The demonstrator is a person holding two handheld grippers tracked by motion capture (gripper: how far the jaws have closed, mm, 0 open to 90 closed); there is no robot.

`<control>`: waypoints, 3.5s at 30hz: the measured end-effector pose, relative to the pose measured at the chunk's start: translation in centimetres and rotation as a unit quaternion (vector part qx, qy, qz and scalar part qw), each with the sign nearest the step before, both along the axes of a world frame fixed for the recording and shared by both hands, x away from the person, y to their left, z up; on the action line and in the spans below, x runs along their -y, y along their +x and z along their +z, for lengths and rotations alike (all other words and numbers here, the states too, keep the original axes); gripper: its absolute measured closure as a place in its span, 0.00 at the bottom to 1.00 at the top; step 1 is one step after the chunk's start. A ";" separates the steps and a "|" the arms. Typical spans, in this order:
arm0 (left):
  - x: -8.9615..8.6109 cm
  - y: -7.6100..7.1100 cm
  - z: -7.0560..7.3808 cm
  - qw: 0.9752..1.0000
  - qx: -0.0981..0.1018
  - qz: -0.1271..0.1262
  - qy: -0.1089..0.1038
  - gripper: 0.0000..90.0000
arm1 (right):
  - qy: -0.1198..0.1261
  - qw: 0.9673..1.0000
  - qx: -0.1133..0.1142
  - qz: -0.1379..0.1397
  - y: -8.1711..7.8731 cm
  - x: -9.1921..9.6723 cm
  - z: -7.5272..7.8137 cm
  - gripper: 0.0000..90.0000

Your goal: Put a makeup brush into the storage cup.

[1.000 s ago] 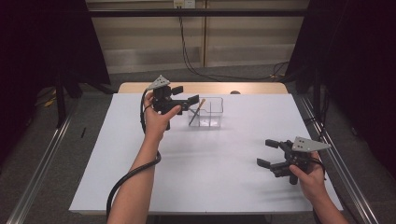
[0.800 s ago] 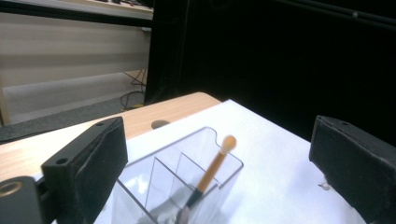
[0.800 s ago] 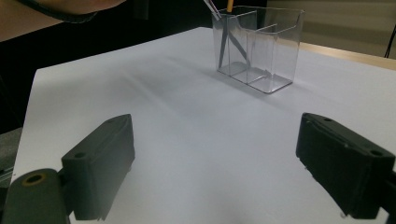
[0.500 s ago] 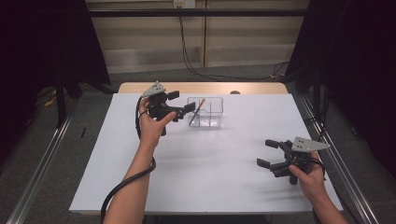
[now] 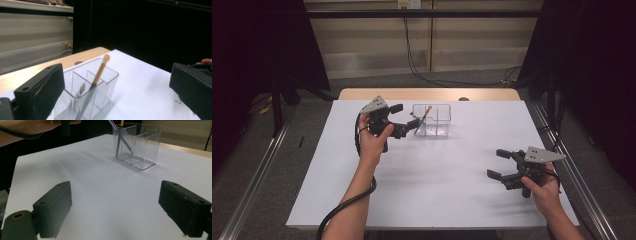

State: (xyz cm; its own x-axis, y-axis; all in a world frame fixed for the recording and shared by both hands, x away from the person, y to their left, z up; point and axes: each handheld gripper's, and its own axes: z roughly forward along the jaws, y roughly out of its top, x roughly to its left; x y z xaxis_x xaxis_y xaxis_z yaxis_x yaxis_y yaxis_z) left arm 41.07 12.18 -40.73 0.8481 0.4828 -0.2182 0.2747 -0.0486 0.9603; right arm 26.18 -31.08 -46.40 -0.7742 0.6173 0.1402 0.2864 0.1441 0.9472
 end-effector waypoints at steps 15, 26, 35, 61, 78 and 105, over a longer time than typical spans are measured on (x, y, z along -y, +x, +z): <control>-1.5 -1.9 -1.6 1.000 -0.001 -0.009 -0.007 0.00 | -0.002 1.000 -0.002 0.000 0.0 0.0 -0.1 0.13; -1.9 -3.0 -2.4 1.000 0.004 -0.016 -0.005 0.00 | -0.004 1.000 0.000 -0.003 0.0 0.1 -0.1 0.13; -2.2 -3.9 -2.7 1.000 0.013 -0.025 -0.004 0.00 | -0.004 1.000 0.001 -0.005 0.0 0.2 -0.1 0.13; -4.7 -6.2 -3.6 0.999 0.021 -0.027 -0.004 0.00 | -0.005 1.000 0.001 -0.008 0.0 0.2 -0.1 0.13; -6.7 -7.7 -3.4 0.999 0.028 -0.025 0.008 0.00 | -0.007 1.000 0.001 -0.012 0.0 0.4 0.0 0.13; -10.6 -9.4 -3.6 0.999 0.033 -0.006 0.023 0.00 | -0.007 1.000 0.000 -0.016 0.0 0.4 -0.2 0.13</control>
State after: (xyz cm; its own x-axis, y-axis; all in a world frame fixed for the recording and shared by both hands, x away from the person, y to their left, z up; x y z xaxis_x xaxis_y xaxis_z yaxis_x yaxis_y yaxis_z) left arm 31.64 22.82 -44.29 0.8658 0.4804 -0.1400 0.2109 -0.0966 0.9727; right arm 26.18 -31.48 -46.59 -0.7539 0.6438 0.1313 0.2911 0.1481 0.9452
